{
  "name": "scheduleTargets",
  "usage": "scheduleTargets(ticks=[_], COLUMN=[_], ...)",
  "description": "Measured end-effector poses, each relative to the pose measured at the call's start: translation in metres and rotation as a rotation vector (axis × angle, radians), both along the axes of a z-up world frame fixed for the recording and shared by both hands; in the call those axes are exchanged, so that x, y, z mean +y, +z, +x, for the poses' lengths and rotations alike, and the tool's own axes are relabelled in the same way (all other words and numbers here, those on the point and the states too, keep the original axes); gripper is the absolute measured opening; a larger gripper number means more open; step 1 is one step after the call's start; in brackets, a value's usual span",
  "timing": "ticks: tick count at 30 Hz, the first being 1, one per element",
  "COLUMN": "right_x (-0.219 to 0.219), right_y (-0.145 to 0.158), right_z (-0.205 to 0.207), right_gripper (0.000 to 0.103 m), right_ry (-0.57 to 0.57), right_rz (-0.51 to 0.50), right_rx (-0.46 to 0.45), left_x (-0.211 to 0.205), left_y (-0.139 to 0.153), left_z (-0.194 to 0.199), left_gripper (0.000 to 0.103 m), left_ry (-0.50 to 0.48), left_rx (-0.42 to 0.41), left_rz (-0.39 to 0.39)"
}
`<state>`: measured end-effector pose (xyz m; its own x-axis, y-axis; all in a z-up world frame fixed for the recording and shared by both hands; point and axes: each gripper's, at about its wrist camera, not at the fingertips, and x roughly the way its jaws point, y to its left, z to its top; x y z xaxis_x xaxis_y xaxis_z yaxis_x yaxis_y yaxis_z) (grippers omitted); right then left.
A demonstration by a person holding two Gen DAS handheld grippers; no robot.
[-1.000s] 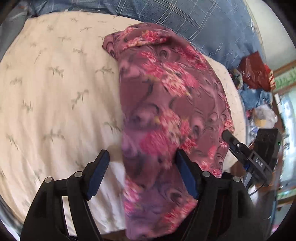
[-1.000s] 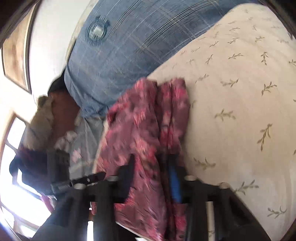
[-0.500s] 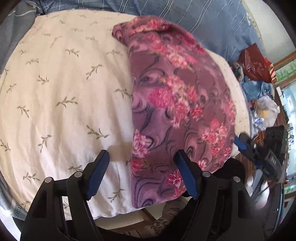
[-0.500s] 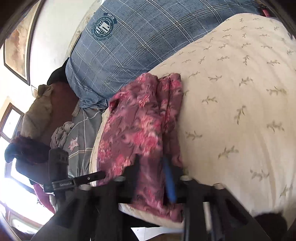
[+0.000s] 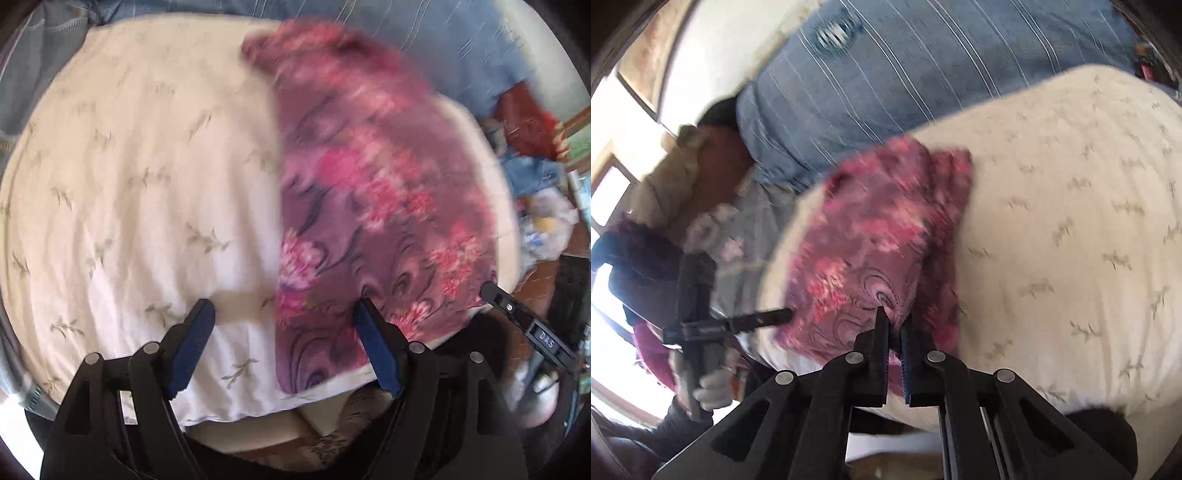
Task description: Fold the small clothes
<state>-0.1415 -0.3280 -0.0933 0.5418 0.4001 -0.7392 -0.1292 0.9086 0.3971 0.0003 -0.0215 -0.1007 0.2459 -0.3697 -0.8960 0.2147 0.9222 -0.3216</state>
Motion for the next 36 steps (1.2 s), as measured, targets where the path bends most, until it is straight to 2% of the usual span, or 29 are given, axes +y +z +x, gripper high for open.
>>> scheduleTargets(ticks=[3, 5, 7, 8, 11, 14, 16, 20, 21, 22, 23, 25, 26, 28, 30, 32, 34, 35, 36], right_x=[0.004, -0.002, -0.013, -0.018, -0.031, -0.036, -0.030, -0.016, -0.008, -0.001, 0.006, 0.012, 0.008, -0.011, -0.020, -0.015, -0.015, -0.015, -0.016], right_y=[-0.017, -0.010, 0.006, 0.014, 0.036, 0.042, 0.038, 0.018, 0.010, 0.009, 0.013, 0.027, 0.031, 0.031, 0.014, -0.011, -0.003, 0.003, 0.014], right_z=[0.005, 0.006, 0.008, 0.009, 0.027, 0.058, 0.087, 0.137, 0.149, 0.153, 0.153, 0.139, 0.133, 0.126, 0.134, 0.141, 0.136, 0.135, 0.130], right_gripper=[0.005, 0.011, 0.012, 0.015, 0.032, 0.040, 0.041, 0.041, 0.030, 0.012, 0.005, 0.005, 0.005, 0.004, 0.004, 0.005, 0.007, 0.012, 0.013], right_ry=[-0.003, -0.021, -0.055, -0.074, -0.139, -0.167, -0.185, -0.194, -0.155, -0.106, -0.064, -0.036, -0.046, -0.113, -0.156, -0.142, -0.148, -0.150, -0.175], right_rz=[-0.047, 0.000, 0.052, 0.061, 0.105, 0.192, 0.243, 0.251, 0.250, 0.253, 0.231, 0.190, 0.202, 0.242, 0.211, 0.150, 0.138, 0.140, 0.137], right_rx=[0.073, 0.062, 0.008, -0.021, -0.110, -0.162, -0.169, -0.109, -0.069, -0.068, -0.092, -0.186, -0.221, -0.254, -0.195, -0.106, -0.128, -0.136, -0.162], left_x=[-0.012, -0.010, -0.004, 0.001, 0.010, 0.011, 0.005, -0.013, -0.018, -0.022, -0.025, -0.029, -0.030, -0.031, -0.031, -0.030, -0.026, -0.023, -0.020], left_y=[0.009, 0.017, 0.027, 0.035, 0.053, 0.051, 0.045, 0.047, 0.048, 0.047, 0.048, 0.049, 0.046, 0.035, 0.018, 0.016, 0.022, 0.028, 0.035], left_z=[-0.012, -0.017, -0.016, -0.012, 0.018, 0.059, 0.088, 0.116, 0.118, 0.114, 0.112, 0.109, 0.109, 0.113, 0.118, 0.117, 0.110, 0.106, 0.104], left_gripper=[0.078, 0.078, 0.078, 0.078, 0.078, 0.078, 0.078, 0.078, 0.078, 0.078, 0.078, 0.078, 0.078, 0.078, 0.079, 0.080, 0.079, 0.078, 0.078], left_ry=[-0.082, -0.127, -0.137, -0.130, -0.056, 0.015, 0.055, 0.078, 0.073, 0.068, 0.058, 0.055, 0.051, 0.062, 0.074, 0.084, 0.084, 0.082, 0.079], left_rx=[-0.064, -0.077, -0.088, -0.105, -0.150, -0.118, -0.077, -0.061, -0.057, -0.057, -0.060, -0.082, -0.109, -0.081, -0.022, -0.022, -0.037, -0.046, -0.060], left_rz=[0.078, 0.054, 0.000, -0.030, -0.072, -0.121, -0.141, -0.139, -0.149, -0.161, -0.173, -0.158, -0.156, -0.152, -0.167, -0.181, -0.177, -0.197, -0.226])
